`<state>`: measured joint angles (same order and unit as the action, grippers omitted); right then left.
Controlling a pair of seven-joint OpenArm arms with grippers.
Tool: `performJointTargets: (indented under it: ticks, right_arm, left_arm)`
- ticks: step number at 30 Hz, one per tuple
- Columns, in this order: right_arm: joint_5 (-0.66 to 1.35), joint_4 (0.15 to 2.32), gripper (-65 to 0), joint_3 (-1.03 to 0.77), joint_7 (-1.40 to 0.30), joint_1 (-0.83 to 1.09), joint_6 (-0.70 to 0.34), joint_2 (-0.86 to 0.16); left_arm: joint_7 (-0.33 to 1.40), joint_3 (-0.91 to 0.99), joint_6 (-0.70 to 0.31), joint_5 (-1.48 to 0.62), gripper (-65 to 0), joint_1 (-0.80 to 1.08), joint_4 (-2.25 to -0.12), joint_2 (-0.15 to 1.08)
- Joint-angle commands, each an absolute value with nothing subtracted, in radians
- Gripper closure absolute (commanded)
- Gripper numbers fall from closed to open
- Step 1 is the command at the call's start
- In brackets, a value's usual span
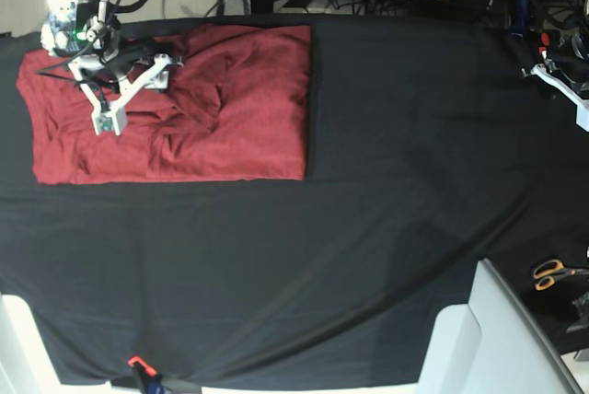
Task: Fold the T-shirt properly
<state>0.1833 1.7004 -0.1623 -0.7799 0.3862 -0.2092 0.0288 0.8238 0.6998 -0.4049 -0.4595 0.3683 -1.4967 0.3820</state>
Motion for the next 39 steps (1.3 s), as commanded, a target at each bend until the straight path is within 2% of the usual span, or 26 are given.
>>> performJointTargets:
  ticks: [1,11,26,39]
  right_arm:
    - [0.191,1.718,-38.7,-0.165,-0.768,0.389,-0.217,0.038]
    - [0.191,1.722,-0.8,-0.165,-0.803,0.383,-0.217,0.05]
    - [0.193,1.837,-0.6,-0.165,-0.885,0.328,-0.217,0.07]
    - [0.193,1.888,-0.6,-0.073,-0.84,0.318,-0.22,0.074]
  left_arm:
    - [0.809,0.71,-0.409,-0.466,0.0,0.369,-1.509,0.401]
    - [0.808,0.711,-0.409,-0.466,0.0,0.366,-1.448,0.403]
    - [0.808,0.711,-0.409,-0.466,0.0,0.36,-1.448,0.404]
    - [0.808,0.711,-0.409,-0.466,0.0,0.357,-1.448,0.404]
